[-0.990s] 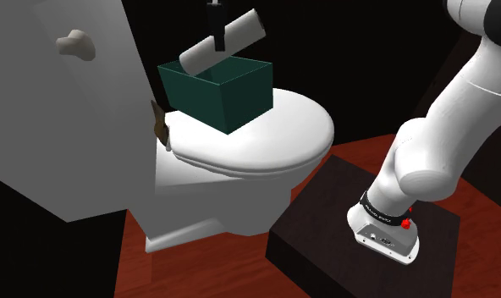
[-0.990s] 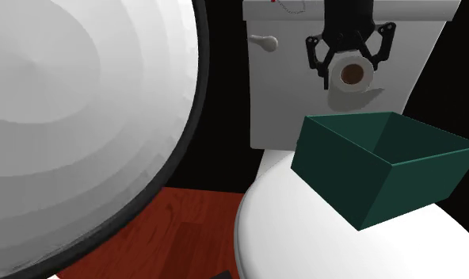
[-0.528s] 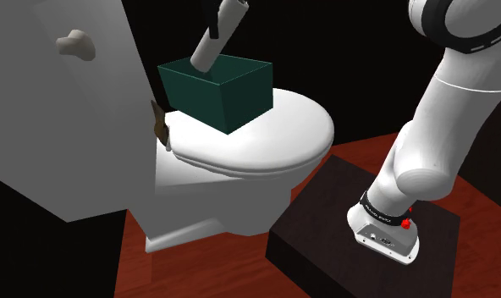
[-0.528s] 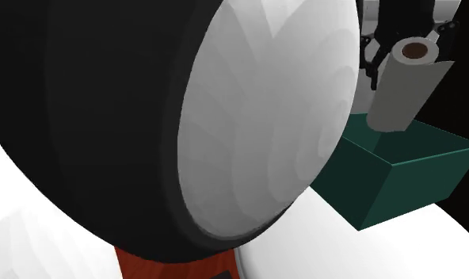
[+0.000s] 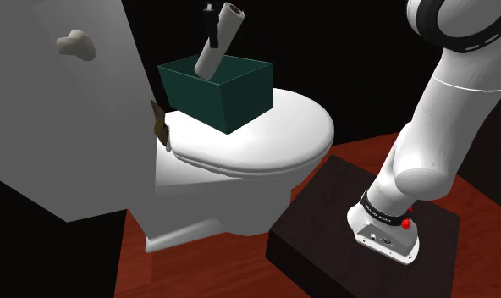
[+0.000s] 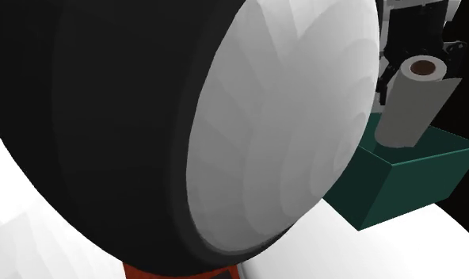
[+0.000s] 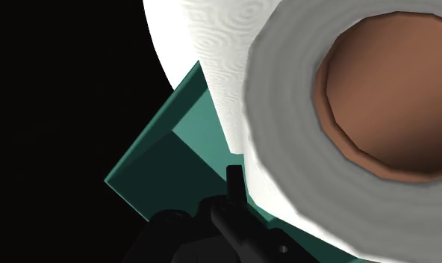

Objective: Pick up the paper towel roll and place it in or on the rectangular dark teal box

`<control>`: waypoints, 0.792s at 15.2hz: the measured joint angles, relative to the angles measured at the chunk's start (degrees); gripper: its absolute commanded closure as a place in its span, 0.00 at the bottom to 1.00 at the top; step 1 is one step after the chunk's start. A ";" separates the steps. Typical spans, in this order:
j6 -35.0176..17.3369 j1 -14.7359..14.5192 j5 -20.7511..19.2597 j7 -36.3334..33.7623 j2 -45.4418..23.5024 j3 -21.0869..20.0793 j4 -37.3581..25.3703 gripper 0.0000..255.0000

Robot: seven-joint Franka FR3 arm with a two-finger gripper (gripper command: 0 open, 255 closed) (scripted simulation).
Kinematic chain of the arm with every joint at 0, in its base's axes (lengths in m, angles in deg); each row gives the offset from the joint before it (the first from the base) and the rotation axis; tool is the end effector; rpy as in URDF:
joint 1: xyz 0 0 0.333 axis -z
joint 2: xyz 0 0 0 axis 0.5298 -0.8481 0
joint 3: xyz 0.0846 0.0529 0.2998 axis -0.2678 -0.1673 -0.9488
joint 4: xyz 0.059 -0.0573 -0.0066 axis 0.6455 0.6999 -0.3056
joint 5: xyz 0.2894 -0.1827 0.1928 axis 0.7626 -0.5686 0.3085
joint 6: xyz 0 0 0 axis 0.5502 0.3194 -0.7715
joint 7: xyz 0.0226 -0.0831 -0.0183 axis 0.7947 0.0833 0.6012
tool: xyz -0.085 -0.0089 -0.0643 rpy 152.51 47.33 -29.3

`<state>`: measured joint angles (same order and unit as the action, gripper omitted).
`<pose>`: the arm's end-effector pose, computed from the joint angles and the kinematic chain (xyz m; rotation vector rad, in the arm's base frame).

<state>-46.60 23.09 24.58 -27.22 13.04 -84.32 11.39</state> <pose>0.5603 0.1527 0.6723 2.7661 1.0495 0.1264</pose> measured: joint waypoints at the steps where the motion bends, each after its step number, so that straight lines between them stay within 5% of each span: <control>1: -0.85 0.09 0.10 -0.05 0.49 0.05 1.34 1.00; 12: -7.82 0.41 0.44 -0.86 2.76 0.24 10.56 1.00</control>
